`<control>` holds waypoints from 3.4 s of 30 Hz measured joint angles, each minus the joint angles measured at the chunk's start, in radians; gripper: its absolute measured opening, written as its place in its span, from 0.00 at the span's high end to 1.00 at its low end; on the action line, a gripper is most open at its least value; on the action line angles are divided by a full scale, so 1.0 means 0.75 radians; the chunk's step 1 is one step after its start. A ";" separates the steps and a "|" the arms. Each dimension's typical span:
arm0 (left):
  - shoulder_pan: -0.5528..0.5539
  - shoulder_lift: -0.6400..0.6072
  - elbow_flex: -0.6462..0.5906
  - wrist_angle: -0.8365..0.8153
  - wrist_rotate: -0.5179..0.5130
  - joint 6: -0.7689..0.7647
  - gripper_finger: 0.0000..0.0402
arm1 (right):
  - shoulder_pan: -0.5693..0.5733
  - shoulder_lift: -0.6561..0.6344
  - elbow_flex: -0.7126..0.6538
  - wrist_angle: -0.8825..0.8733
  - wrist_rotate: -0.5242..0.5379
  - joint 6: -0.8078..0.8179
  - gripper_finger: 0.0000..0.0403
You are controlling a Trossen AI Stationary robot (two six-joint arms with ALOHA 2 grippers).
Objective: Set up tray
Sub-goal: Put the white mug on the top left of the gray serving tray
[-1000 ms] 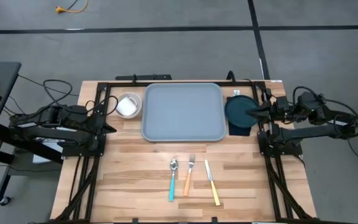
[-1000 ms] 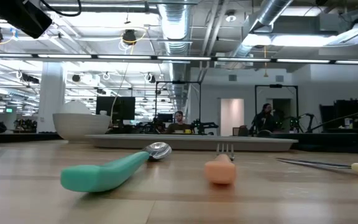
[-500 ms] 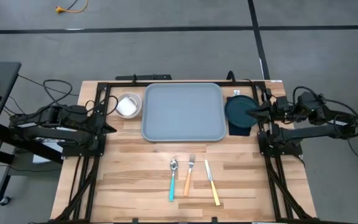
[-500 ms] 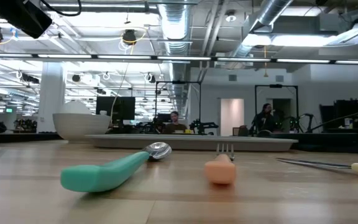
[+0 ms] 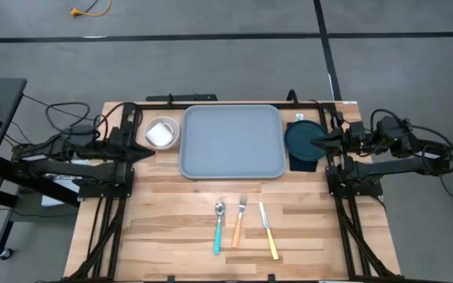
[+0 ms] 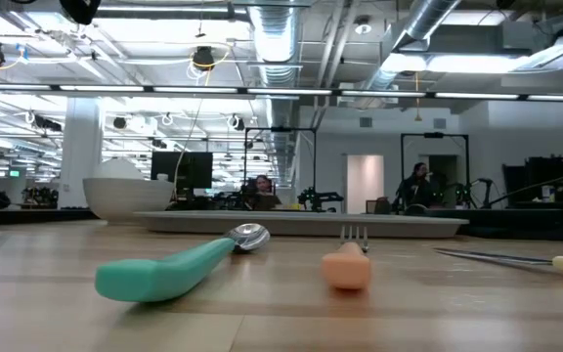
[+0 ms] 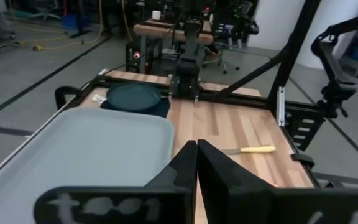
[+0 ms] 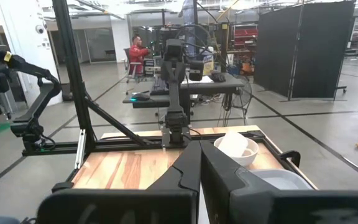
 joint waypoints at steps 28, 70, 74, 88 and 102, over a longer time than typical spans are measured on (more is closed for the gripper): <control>0.001 0.035 -0.006 0.028 -0.583 -0.169 1.00 | -0.028 0.124 -0.097 0.353 0.135 -0.322 1.00; 0.950 0.776 0.529 -0.832 0.096 0.120 0.77 | 0.061 1.543 -0.234 1.740 -0.178 -0.100 1.00; 1.074 0.776 0.446 -0.826 0.310 0.182 0.75 | 0.025 1.543 -0.230 1.763 -0.173 -0.060 1.00; 1.384 0.776 0.169 -0.565 0.273 0.199 0.75 | 0.026 1.542 -0.231 1.757 -0.179 -0.078 1.00; 1.445 0.920 0.126 -0.521 0.258 0.225 0.73 | 0.026 1.542 -0.231 1.757 -0.179 -0.116 1.00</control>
